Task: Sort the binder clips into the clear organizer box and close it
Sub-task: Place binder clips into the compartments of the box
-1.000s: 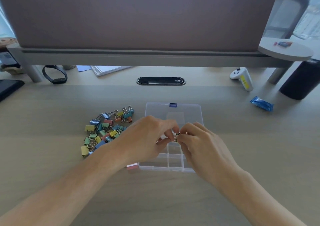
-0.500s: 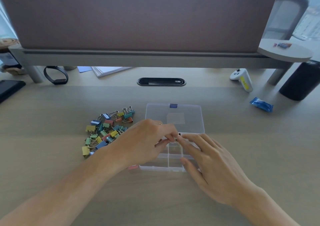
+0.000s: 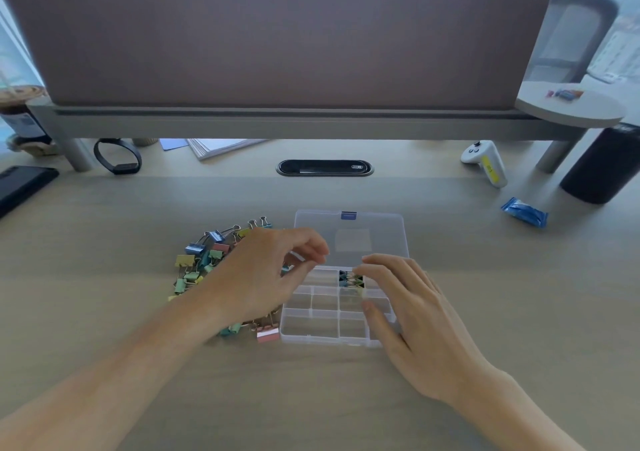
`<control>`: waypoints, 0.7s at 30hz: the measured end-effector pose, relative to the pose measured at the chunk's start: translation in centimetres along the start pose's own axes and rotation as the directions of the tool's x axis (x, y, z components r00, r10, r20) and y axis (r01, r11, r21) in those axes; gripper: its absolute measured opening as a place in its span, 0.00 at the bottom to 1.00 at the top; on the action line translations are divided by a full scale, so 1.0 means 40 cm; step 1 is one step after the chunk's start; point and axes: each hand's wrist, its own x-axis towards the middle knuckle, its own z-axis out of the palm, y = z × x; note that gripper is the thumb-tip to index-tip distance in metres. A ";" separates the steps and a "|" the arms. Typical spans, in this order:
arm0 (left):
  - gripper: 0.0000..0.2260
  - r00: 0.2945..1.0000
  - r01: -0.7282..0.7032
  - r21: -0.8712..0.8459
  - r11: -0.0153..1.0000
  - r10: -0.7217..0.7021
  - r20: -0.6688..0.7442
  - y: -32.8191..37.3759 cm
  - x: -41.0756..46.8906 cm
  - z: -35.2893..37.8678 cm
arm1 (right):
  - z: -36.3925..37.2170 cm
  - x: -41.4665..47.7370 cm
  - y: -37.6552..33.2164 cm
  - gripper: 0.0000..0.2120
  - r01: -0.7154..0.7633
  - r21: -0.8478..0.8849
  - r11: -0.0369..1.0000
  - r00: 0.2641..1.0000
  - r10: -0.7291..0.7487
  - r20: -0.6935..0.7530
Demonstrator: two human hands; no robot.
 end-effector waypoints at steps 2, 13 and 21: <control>0.10 0.998 0.017 0.003 1.000 -0.017 -0.055 -0.014 0.001 -0.021 | 0.013 0.003 0.005 0.20 -0.024 -0.002 1.000 1.000 0.024 -0.002; 0.12 0.979 0.132 0.336 0.933 -0.176 0.102 -0.108 0.026 -0.177 | 0.039 -0.007 0.014 0.22 -0.088 -0.019 0.996 0.996 0.088 -0.019; 0.09 0.936 0.042 0.458 0.888 -0.196 0.294 -0.073 0.013 -0.120 | 0.044 -0.009 0.016 0.20 -0.100 -0.037 0.994 0.994 0.099 -0.041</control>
